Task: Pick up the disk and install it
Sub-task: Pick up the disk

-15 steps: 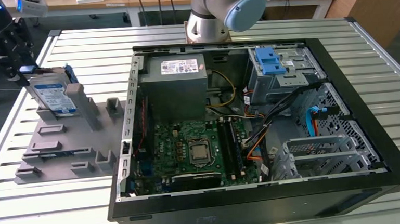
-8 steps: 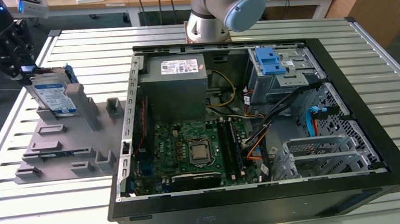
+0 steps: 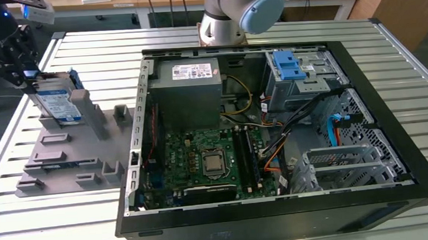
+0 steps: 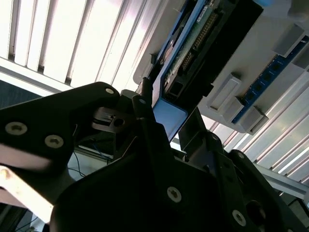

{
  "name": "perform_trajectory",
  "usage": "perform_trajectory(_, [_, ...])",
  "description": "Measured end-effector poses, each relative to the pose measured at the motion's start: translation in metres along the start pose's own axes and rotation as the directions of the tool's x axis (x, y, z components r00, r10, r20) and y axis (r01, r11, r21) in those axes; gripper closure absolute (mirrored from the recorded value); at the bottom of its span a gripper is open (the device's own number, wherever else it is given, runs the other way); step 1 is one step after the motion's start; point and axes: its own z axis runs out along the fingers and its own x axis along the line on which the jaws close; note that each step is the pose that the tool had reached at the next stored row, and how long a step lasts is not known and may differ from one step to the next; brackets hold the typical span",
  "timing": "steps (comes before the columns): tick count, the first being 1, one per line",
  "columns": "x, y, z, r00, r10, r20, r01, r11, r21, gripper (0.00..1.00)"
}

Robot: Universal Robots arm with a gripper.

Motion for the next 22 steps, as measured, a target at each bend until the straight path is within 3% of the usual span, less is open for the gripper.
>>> perform_trajectory(10, [0.0001, 0.0000, 0.0056, 1.0000, 0.000, 0.0000, 0.000, 1.0000, -0.0001, 0.52])
perform_trajectory(12, [0.0001, 0.0000, 0.0058, 1.0000, 0.000, 0.0000, 0.000, 1.0000, -0.0001, 0.54])
perform_trajectory(13, [0.0001, 0.0000, 0.0058, 1.0000, 0.000, 0.0000, 0.000, 1.0000, -0.0001, 0.60])
perform_trajectory(22, [0.0000, 0.0000, 0.0059, 1.0000, 0.000, 0.0001, 0.000, 1.0000, 0.0000, 0.63])
